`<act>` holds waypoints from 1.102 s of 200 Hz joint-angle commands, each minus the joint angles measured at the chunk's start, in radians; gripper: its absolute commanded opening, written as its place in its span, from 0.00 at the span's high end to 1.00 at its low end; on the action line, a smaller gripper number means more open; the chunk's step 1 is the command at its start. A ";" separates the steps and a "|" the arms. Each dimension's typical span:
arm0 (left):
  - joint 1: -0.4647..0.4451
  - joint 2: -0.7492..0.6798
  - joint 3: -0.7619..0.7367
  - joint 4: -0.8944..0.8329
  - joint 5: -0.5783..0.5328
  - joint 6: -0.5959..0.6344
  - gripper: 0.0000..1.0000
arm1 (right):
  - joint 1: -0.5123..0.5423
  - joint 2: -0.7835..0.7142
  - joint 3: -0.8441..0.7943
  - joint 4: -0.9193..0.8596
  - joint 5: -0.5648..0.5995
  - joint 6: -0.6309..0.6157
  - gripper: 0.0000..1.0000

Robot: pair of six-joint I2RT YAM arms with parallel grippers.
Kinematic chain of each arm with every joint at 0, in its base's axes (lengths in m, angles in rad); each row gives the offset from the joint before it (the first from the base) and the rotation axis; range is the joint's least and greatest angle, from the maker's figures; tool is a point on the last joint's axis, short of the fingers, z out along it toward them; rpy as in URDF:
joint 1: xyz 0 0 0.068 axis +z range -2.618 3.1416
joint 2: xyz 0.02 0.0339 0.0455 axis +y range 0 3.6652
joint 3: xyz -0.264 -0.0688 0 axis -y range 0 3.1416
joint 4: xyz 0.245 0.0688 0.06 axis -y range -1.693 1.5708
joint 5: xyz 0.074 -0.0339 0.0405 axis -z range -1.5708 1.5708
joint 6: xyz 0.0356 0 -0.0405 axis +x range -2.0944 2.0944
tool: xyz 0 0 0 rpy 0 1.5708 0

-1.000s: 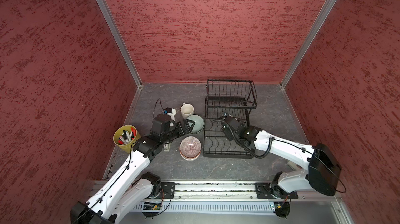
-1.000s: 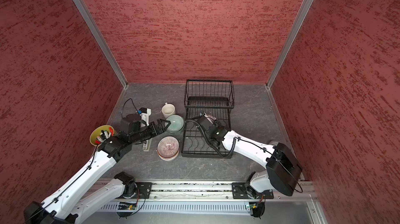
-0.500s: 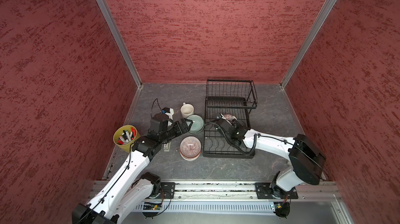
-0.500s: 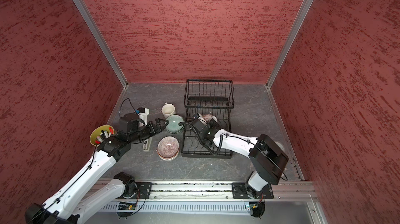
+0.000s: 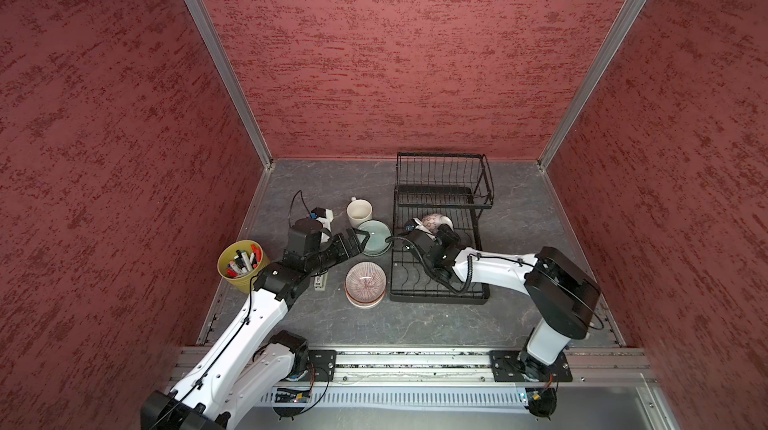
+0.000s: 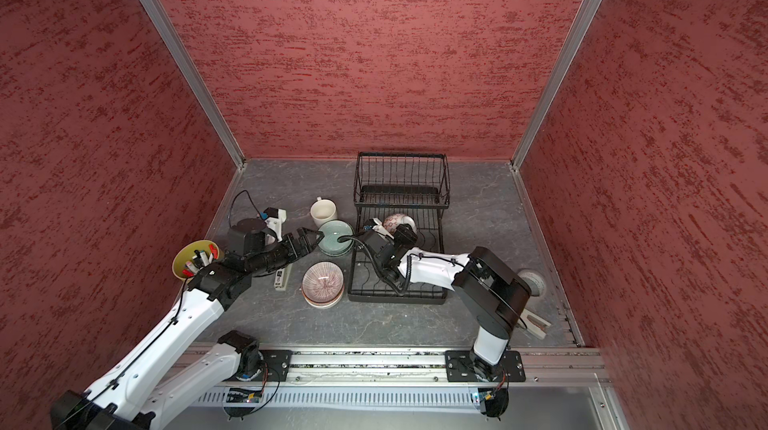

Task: Load the bowls into the dish rack
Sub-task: 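Lower the red-diamond bowl rim-down into the rack with the right gripper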

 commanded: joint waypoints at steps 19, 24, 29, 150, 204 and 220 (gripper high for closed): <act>0.011 -0.002 -0.008 0.027 0.032 0.013 0.00 | -0.039 0.039 0.001 0.195 0.083 -0.128 0.47; 0.011 -0.003 -0.010 0.025 0.032 0.012 0.00 | -0.045 0.045 -0.001 0.209 0.085 -0.140 0.47; 0.010 -0.006 -0.010 0.024 0.032 0.012 0.00 | -0.050 0.052 -0.002 0.223 0.086 -0.152 0.47; 0.011 -0.018 -0.021 0.010 0.042 -0.007 0.00 | -0.197 0.179 -0.003 0.541 0.100 -0.406 0.48; 0.011 -0.026 -0.025 0.008 0.043 -0.018 0.00 | -0.231 0.231 0.010 0.579 0.088 -0.445 0.47; 0.010 -0.023 -0.025 0.010 0.043 -0.020 0.00 | -0.235 0.239 0.013 0.576 0.081 -0.444 0.46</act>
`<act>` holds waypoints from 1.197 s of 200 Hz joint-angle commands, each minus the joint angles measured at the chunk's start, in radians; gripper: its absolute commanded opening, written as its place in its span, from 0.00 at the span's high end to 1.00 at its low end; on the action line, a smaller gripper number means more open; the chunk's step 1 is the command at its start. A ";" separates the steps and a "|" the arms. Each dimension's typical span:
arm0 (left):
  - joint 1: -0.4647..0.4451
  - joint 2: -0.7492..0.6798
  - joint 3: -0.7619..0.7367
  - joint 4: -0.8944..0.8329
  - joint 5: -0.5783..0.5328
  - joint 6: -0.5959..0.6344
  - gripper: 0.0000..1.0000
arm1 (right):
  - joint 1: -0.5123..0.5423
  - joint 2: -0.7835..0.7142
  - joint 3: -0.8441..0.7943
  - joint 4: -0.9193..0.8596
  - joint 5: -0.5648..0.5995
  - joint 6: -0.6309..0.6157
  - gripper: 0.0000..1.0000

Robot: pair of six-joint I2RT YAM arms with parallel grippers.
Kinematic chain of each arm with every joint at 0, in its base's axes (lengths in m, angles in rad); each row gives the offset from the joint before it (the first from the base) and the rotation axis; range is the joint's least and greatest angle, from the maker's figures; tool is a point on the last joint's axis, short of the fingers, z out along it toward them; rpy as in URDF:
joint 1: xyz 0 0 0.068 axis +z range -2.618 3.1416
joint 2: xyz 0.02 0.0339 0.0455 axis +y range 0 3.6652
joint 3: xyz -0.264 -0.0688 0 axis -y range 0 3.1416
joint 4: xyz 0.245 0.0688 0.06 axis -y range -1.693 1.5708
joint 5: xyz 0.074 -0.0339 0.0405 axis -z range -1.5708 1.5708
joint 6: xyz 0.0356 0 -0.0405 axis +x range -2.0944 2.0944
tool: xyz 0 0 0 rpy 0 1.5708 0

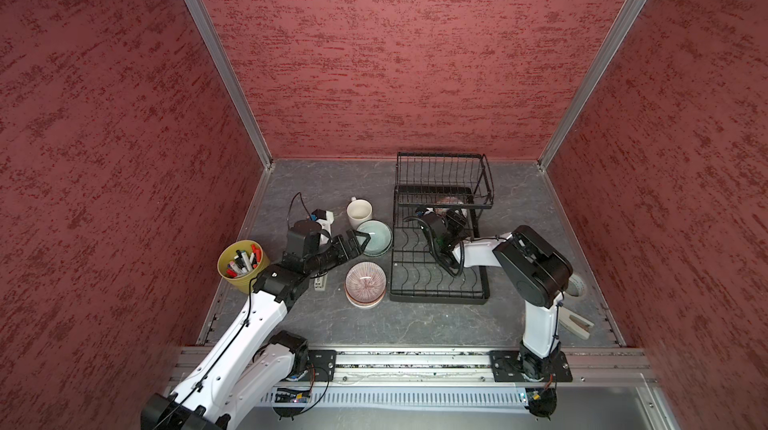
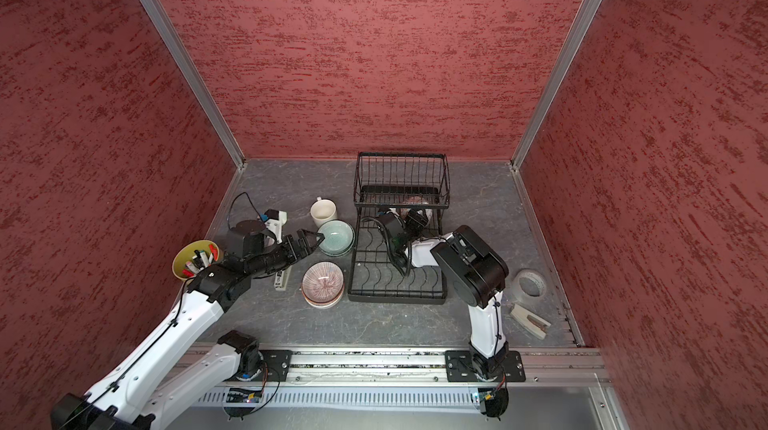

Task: Load the bowls into the dish rack
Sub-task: 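Lower the red-diamond bowl rim-down into the rack with the right gripper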

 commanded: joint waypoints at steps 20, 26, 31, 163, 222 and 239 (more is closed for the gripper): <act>0.006 -0.007 -0.009 0.008 0.003 -0.013 0.00 | -0.010 0.027 0.041 0.029 -0.004 -0.017 0.41; 0.006 -0.007 -0.009 0.009 0.003 -0.014 0.00 | -0.009 0.028 0.042 0.023 -0.006 -0.013 0.39; 0.007 -0.008 -0.008 0.011 0.003 -0.016 0.00 | -0.010 0.030 0.043 0.017 -0.009 -0.008 0.37; 0.005 0.012 -0.002 0.014 -0.001 -0.015 0.00 | -0.008 0.035 0.060 -0.068 -0.055 0.081 0.11; 0.005 0.015 0.000 0.017 -0.004 -0.012 0.00 | 0.002 -0.016 0.096 -0.137 -0.134 0.210 0.08; 0.004 0.019 0.006 0.017 -0.003 -0.009 0.00 | 0.004 -0.020 0.105 -0.142 -0.149 0.238 0.08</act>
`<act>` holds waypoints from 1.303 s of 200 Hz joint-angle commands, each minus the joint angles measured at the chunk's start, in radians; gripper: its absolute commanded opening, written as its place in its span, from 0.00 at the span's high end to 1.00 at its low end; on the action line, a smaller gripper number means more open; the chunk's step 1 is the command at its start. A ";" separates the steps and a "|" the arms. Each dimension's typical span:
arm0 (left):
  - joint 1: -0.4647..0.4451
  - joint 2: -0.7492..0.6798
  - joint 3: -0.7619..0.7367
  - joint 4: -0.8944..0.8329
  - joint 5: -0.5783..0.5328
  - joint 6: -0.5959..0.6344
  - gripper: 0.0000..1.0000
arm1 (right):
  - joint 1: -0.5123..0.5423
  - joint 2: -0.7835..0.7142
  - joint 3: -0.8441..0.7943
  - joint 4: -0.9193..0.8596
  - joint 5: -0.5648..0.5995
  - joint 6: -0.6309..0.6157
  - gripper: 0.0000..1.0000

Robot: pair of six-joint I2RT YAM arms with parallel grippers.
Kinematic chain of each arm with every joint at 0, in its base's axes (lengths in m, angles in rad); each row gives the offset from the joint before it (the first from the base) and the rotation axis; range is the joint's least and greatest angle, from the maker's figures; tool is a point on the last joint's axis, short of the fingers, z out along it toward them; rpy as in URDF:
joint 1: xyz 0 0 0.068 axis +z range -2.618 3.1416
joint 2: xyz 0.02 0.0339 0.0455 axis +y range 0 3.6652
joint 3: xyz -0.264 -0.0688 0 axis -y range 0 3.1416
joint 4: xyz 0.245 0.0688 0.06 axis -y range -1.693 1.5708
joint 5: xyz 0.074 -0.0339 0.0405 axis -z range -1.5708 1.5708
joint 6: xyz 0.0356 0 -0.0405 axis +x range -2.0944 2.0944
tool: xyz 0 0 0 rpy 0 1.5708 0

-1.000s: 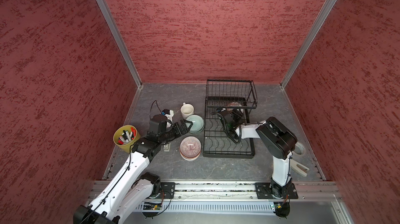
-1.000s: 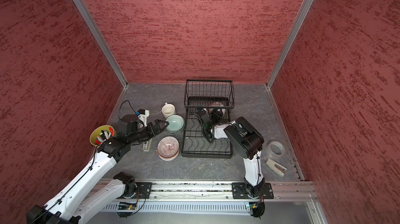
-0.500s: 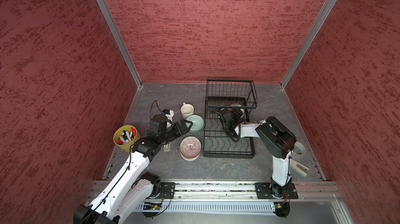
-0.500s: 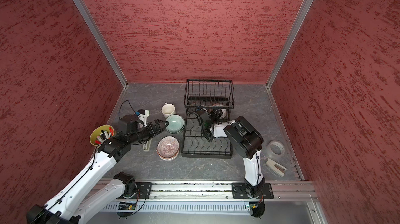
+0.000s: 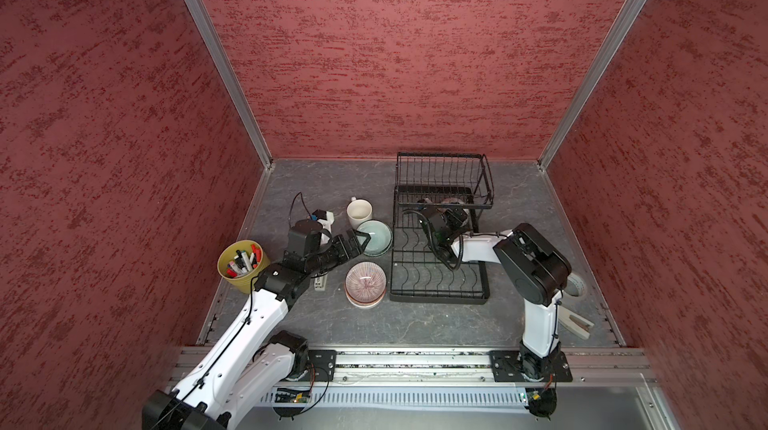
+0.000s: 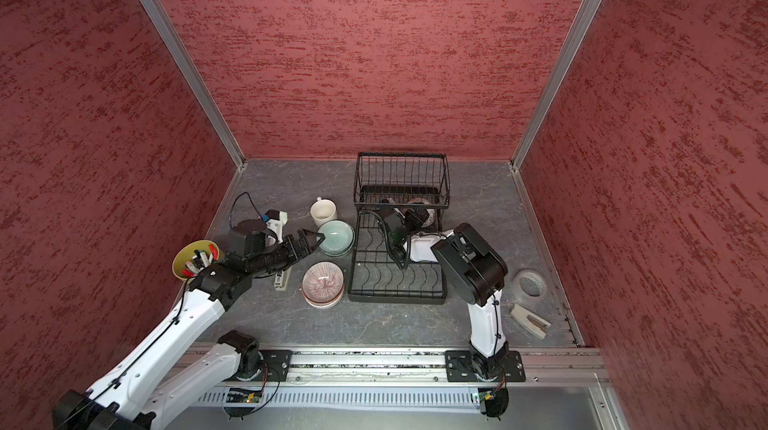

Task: Load the bowls into the dish rack
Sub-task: 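Lower the red-diamond bowl rim-down into the rack with the right gripper, then open the right gripper to release the bowl onto the rack wires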

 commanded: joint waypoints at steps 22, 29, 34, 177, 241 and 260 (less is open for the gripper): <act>0.004 0.009 0.012 0.013 -0.005 0.012 0.00 | 0.014 -0.025 0.039 -0.044 -0.085 0.107 0.08; 0.005 0.010 0.014 0.013 -0.005 0.011 0.00 | 0.016 -0.022 0.040 -0.044 -0.087 0.112 0.08; 0.004 0.012 0.014 0.013 -0.004 0.011 0.00 | 0.017 -0.021 0.041 -0.042 -0.086 0.119 0.08; 0.004 0.019 0.049 -0.040 -0.023 0.025 0.00 | 0.031 -0.208 -0.014 -0.173 -0.318 0.459 0.08; 0.005 0.024 0.054 -0.050 -0.036 0.021 0.00 | 0.033 -0.314 -0.098 -0.236 -0.518 0.519 0.08; 0.004 0.027 0.054 -0.054 -0.038 0.021 0.00 | 0.034 -0.343 -0.127 -0.240 -0.583 0.530 0.08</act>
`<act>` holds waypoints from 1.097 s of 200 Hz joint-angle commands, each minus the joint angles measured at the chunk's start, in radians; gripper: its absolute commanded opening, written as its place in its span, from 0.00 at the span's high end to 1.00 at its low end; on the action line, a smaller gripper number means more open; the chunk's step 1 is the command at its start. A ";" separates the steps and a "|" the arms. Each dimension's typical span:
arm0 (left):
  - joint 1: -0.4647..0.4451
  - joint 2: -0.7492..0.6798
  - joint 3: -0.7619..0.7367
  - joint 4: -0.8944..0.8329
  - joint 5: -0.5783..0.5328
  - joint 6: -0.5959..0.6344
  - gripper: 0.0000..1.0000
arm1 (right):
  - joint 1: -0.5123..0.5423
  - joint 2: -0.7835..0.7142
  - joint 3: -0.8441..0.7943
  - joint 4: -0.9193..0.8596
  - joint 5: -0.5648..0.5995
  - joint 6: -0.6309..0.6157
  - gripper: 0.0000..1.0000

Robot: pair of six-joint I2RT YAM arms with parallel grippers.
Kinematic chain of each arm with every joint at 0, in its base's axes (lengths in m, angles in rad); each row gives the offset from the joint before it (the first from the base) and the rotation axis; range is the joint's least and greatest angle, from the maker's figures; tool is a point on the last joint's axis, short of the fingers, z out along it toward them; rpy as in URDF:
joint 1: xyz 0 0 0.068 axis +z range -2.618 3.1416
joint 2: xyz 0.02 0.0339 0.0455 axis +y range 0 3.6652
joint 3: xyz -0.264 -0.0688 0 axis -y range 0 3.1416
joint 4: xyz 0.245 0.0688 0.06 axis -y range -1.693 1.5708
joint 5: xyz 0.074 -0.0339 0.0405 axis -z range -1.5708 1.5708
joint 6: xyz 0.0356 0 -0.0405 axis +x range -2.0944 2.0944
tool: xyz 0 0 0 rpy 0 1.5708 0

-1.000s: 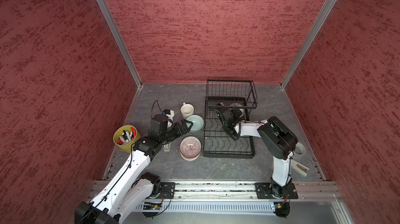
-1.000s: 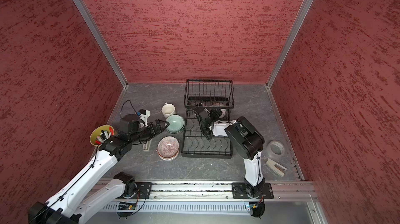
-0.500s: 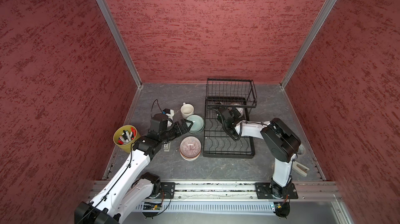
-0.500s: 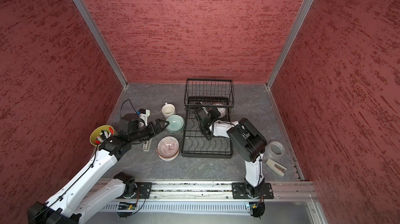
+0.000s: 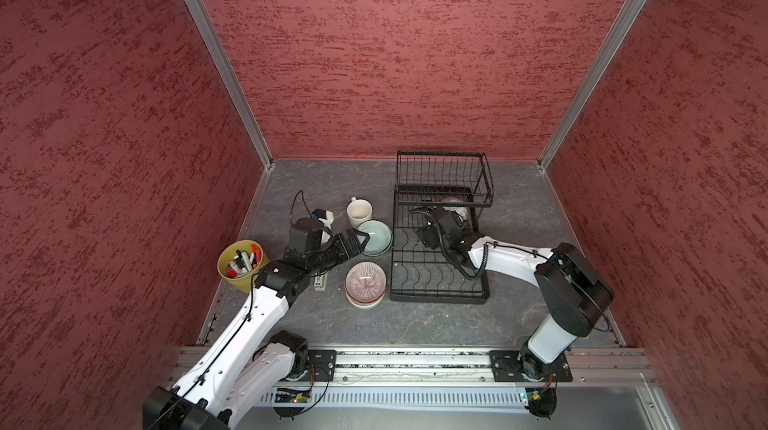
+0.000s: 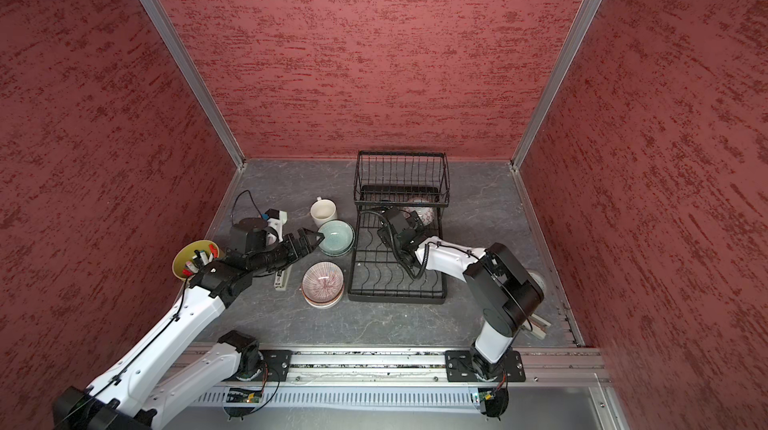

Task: Load the bowls into the dish rack
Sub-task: 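Open the right gripper to release the bowl onto the rack wires, then raise the right gripper while the left reaches to the red-striped bowl stack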

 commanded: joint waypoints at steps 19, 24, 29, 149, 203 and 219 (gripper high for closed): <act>0.005 0.010 0.031 -0.025 -0.019 0.014 0.00 | 0.002 -0.087 -0.056 -0.020 -0.160 0.056 0.08; 0.004 0.012 0.031 -0.031 -0.021 0.015 0.00 | 0.003 -0.097 -0.064 -0.019 -0.175 0.057 0.08; 0.004 0.014 0.033 -0.034 -0.023 0.015 0.00 | 0.003 -0.108 -0.071 -0.020 -0.190 0.056 0.08; -0.012 0.074 0.096 -0.199 -0.104 0.049 0.00 | 0.007 -0.321 -0.207 -0.099 -0.516 0.120 0.11; -0.022 0.107 0.116 -0.241 -0.126 0.064 0.00 | 0.008 -0.352 -0.236 -0.134 -0.609 0.135 0.11; -0.026 0.119 0.119 -0.254 -0.126 0.069 0.00 | 0.008 -0.350 -0.239 -0.136 -0.626 0.146 0.12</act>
